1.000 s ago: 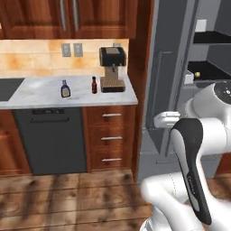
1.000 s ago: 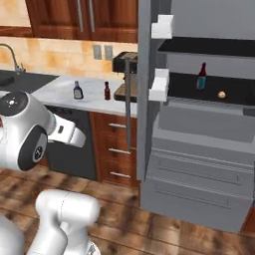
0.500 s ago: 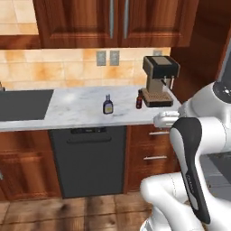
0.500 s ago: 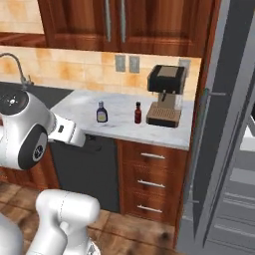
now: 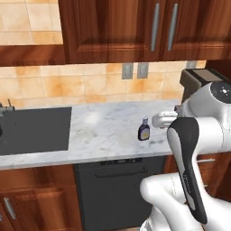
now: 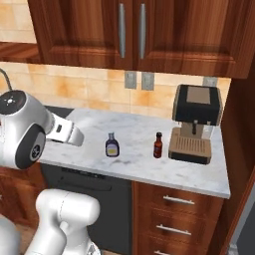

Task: Place the condiment bottle and condiment bottle from the counter to the top shelf of the fridge. If the existing items in the fridge are on the top shelf, move them to other shelves.

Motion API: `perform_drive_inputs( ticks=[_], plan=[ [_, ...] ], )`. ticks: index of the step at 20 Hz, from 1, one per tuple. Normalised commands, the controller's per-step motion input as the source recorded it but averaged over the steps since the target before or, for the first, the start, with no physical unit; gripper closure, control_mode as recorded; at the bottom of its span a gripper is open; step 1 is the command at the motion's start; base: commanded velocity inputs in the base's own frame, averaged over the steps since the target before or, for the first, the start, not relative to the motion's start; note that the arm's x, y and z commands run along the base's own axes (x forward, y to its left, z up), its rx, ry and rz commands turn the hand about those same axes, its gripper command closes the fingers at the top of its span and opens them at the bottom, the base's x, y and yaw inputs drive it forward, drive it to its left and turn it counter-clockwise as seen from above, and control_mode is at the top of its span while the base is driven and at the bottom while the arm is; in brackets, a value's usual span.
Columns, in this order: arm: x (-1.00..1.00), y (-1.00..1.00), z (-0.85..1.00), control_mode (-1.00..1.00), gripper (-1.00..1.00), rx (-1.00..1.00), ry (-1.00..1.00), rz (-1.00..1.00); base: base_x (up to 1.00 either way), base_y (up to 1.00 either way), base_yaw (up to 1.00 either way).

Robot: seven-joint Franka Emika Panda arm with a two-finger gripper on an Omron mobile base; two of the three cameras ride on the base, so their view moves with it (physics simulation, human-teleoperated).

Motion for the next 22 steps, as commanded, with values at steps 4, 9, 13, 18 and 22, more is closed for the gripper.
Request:
perform_drive_inputs(
  ticks=[4, 9, 13, 18, 22],
  plan=[
    [0.56, -0.09, -0.28, -1.00, -1.00, 0.00, 0.15, -0.05, 0.25, 0.00, -0.03],
    [0.47, -0.31, -0.66, -1.00, -1.00, 0.01, 0.16, 0.00, 0.00, 0.00, 0.00],
    [0.14, -0.41, -0.88, -1.00, -1.00, 0.01, 0.10, 0.00, 0.00, 0.00, 0.00],
    [0.49, -0.05, -0.47, -1.00, -1.00, 0.01, -0.01, 0.00, 0.00, 0.00, 0.00],
    [0.72, 0.00, -0.13, -1.00, -1.00, 0.00, -0.01, 0.00, 0.00, 0.00, 0.00]
  ],
)
